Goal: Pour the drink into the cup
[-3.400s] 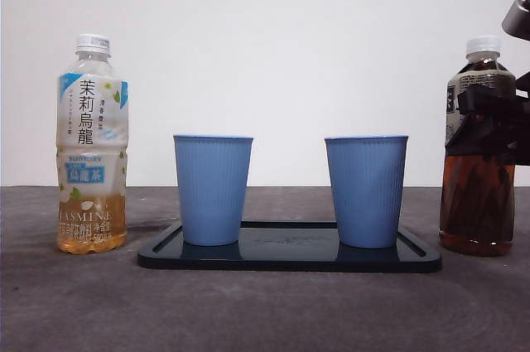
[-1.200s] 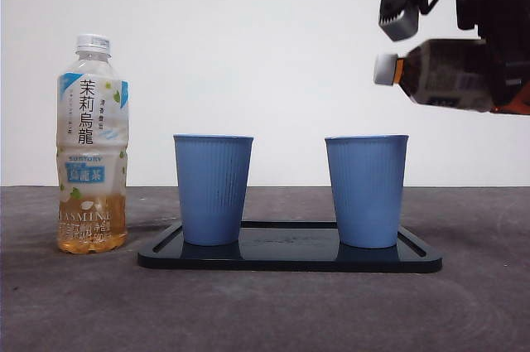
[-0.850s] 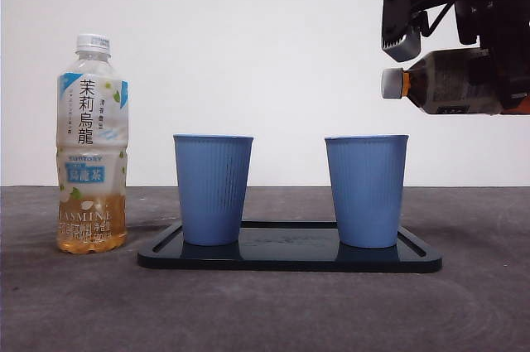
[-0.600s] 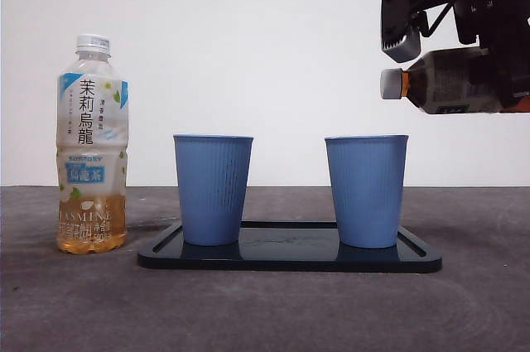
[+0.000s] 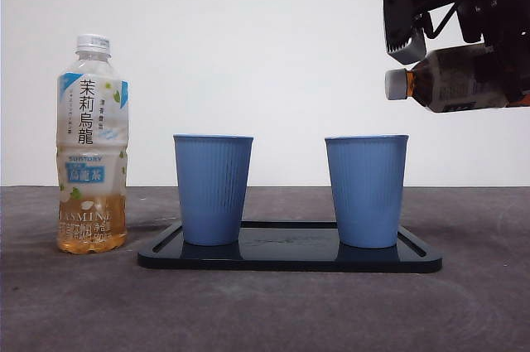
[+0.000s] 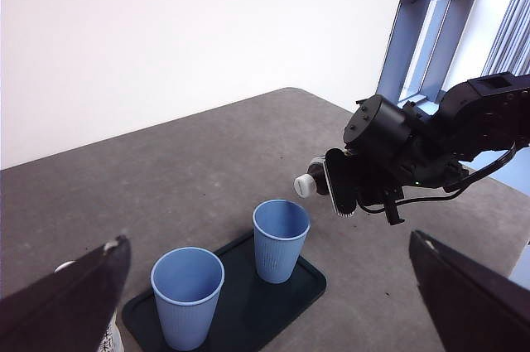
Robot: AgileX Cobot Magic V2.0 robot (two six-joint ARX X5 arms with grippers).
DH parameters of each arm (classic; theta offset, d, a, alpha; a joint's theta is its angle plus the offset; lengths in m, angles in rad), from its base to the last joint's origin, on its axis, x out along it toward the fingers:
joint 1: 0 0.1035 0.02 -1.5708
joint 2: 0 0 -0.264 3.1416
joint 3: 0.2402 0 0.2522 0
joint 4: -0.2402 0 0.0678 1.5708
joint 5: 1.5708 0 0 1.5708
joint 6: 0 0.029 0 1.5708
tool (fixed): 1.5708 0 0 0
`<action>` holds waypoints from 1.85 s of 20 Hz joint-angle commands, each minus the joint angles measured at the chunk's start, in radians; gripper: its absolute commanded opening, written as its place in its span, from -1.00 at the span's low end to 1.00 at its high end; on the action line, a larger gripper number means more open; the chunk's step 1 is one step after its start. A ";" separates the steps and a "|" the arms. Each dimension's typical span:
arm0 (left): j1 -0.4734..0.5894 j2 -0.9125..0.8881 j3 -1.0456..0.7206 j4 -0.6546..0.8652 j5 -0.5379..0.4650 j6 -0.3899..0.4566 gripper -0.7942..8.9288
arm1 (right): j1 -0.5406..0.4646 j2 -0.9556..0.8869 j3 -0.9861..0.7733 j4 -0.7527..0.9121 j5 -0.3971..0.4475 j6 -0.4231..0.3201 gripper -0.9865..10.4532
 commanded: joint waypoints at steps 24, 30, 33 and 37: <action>-0.003 0.002 0.024 0.005 -0.002 0.003 0.32 | -0.155 -0.341 -0.116 0.203 -0.465 0.842 -0.59; -0.003 0.002 0.024 0.005 -0.002 0.004 0.32 | -0.164 -0.431 -0.349 0.546 -0.536 0.929 -0.59; -0.003 0.002 0.024 0.005 -0.002 0.003 0.32 | -0.165 -0.426 -0.435 0.709 -0.541 0.928 -0.59; -0.003 0.001 0.024 0.005 -0.002 0.003 0.32 | -0.173 -0.398 -0.545 0.904 -0.547 0.928 -0.59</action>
